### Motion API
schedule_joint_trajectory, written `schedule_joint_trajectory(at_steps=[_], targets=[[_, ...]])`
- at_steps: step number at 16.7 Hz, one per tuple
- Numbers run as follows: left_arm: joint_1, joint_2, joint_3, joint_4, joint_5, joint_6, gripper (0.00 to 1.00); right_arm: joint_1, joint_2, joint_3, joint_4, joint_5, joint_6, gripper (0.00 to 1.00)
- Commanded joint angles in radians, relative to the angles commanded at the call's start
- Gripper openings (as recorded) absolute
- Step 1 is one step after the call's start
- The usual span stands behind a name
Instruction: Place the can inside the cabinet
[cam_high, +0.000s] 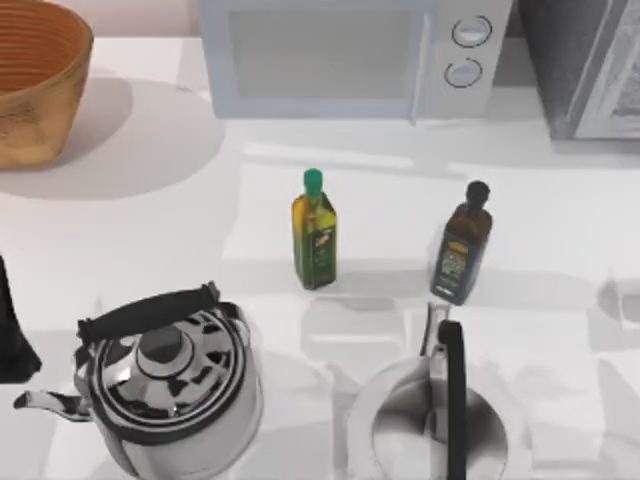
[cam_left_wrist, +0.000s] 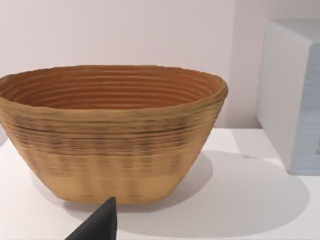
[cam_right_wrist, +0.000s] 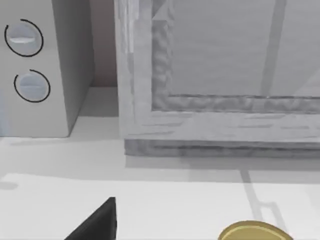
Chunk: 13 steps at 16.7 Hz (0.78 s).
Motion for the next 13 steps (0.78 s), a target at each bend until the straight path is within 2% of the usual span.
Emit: schedule_joint_trajectory(at_steps=[8,13], targets=[[0.000,0.000,0.000,0.000,0.000,0.000,1.00,-0.069,0.727,0.007,0.610,-0.056,-0.013,1.00],[0.000,0.000,0.000,0.000,0.000,0.000,1.00,-0.101,1.072,0.010,0.898,-0.081,-0.018,1.00]])
